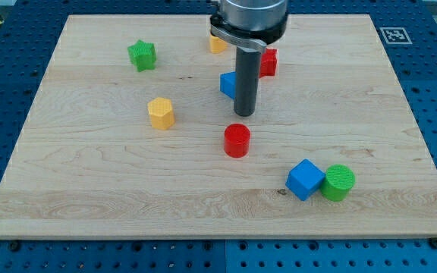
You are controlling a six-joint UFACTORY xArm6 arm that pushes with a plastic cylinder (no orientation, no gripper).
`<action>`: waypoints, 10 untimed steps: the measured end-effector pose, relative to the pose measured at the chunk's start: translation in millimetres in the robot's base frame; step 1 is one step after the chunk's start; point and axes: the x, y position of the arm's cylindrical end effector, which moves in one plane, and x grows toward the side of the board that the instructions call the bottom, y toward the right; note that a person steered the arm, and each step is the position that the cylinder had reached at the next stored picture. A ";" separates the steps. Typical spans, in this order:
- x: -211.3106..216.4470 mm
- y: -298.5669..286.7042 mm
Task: Move the blue triangle to the green circle
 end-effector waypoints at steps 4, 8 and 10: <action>-99.4 -71.4; 9.1 72.1; 37.3 52.0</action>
